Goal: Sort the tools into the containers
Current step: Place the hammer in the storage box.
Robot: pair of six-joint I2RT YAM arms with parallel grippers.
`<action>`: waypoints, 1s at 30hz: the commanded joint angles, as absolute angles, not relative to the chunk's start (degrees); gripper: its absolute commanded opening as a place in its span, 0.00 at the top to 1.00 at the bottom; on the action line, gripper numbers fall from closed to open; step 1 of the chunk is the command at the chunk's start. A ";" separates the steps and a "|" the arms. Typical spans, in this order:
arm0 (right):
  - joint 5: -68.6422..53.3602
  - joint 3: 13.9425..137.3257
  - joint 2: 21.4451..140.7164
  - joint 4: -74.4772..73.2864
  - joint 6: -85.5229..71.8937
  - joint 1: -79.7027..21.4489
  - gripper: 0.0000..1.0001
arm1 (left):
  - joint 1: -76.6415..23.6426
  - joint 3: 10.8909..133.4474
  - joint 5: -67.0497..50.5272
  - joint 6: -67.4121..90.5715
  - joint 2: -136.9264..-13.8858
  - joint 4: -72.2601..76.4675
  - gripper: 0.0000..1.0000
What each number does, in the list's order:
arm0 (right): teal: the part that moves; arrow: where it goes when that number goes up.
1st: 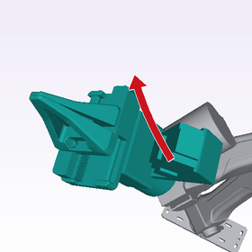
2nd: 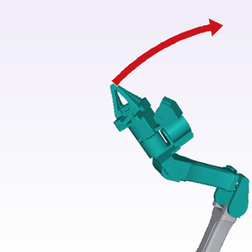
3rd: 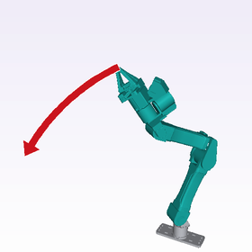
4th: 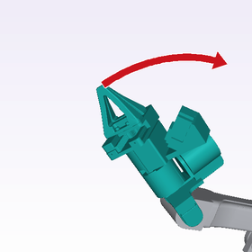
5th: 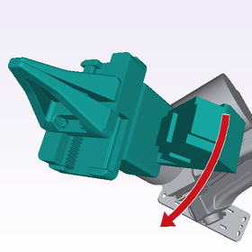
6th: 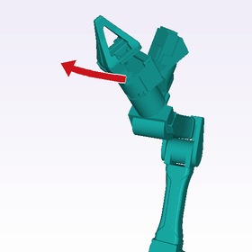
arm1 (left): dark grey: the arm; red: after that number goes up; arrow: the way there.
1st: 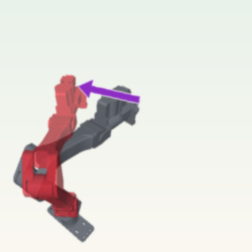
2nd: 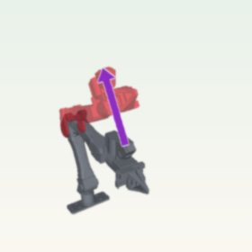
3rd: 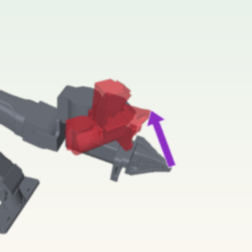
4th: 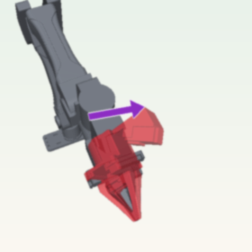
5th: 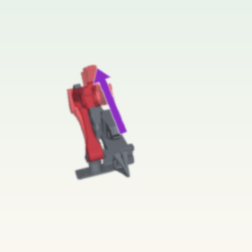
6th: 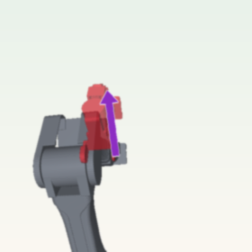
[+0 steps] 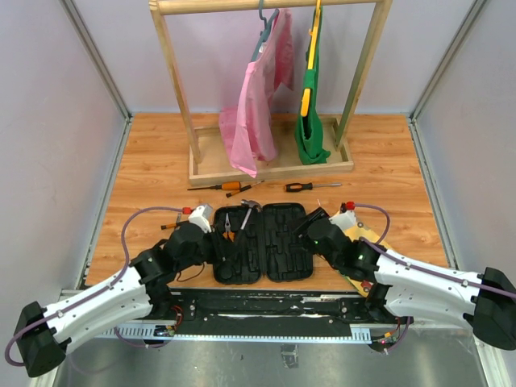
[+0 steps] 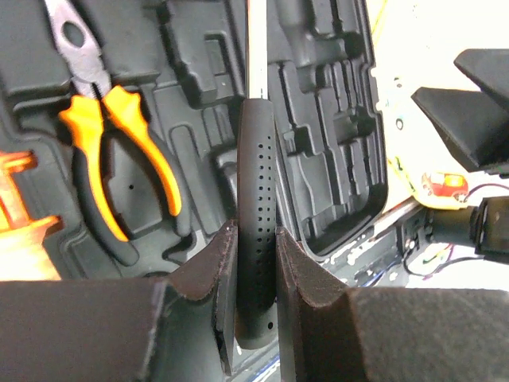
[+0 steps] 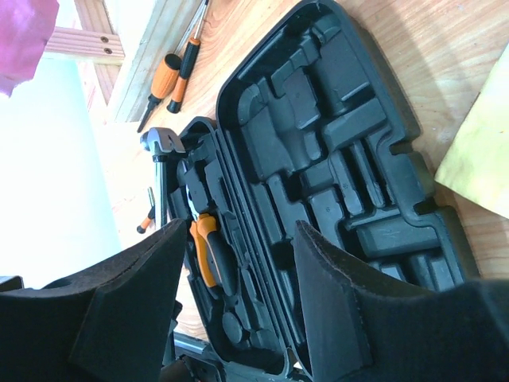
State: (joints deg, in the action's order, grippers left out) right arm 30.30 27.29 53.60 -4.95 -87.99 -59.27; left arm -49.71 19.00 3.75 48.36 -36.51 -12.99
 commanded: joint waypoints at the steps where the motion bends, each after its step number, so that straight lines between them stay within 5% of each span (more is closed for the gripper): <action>1: 33.15 26.01 52.69 -6.88 -87.66 -59.94 0.42 | -50.10 17.60 9.90 57.51 -31.90 -11.70 1.00; 30: 34.30 24.28 51.81 -7.82 -89.36 -59.85 0.41 | -50.89 16.15 10.01 64.57 -40.13 -9.91 0.99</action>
